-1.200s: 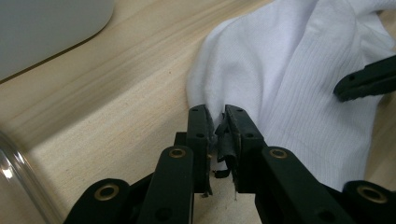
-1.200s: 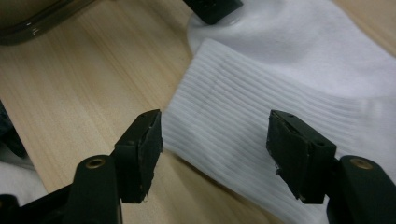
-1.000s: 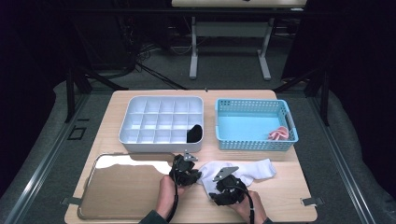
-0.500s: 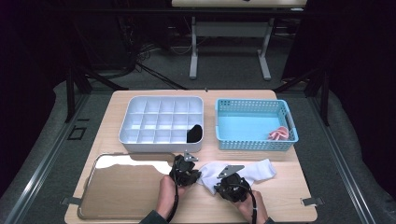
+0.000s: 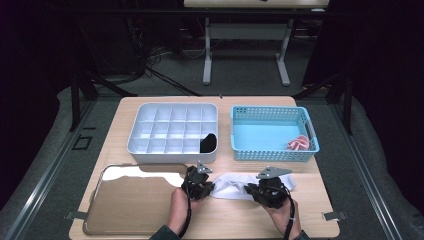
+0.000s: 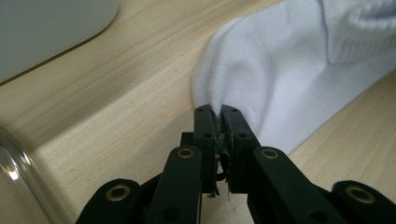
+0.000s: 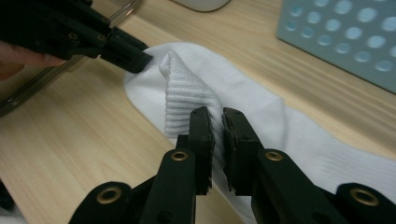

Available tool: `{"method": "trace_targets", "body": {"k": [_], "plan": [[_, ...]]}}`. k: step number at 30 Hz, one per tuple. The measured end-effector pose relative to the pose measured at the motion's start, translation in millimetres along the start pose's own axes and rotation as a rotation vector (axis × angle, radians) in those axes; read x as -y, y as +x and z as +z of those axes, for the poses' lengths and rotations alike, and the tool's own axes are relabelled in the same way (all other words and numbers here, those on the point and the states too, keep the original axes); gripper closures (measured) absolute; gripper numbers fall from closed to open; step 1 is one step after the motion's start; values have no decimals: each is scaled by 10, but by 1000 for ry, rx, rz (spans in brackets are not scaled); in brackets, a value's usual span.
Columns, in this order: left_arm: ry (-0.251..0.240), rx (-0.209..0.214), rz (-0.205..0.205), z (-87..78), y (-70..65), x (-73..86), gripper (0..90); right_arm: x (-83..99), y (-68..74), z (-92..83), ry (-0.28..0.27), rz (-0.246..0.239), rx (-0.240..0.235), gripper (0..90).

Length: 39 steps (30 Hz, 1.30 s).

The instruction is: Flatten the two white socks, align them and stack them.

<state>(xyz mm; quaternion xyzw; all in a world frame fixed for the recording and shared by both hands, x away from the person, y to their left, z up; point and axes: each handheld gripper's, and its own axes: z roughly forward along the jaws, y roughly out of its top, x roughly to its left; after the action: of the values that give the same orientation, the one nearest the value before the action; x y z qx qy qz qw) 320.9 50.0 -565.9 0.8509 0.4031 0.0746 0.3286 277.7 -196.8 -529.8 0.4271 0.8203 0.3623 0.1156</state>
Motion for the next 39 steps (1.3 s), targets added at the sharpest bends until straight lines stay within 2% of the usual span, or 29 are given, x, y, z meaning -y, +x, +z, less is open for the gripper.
{"method": "trace_targets", "body": {"k": [10,17,25,29,33,39], "plan": [[-4,-9,5,-5,11,4,858,65,-358,-228,-71,94,98,822],[-7,-12,2,-9,10,10,858,143,-509,-281,-81,137,128,821],[-7,-12,0,-20,13,20,857,234,-634,-322,-72,164,174,819],[-5,-5,1,-21,4,24,856,283,-671,-312,-74,183,178,817],[-2,-2,2,-25,-5,28,855,326,-701,-297,-45,188,190,806],[1,-2,3,-26,1,30,850,422,-779,-309,-9,224,226,729]]}}
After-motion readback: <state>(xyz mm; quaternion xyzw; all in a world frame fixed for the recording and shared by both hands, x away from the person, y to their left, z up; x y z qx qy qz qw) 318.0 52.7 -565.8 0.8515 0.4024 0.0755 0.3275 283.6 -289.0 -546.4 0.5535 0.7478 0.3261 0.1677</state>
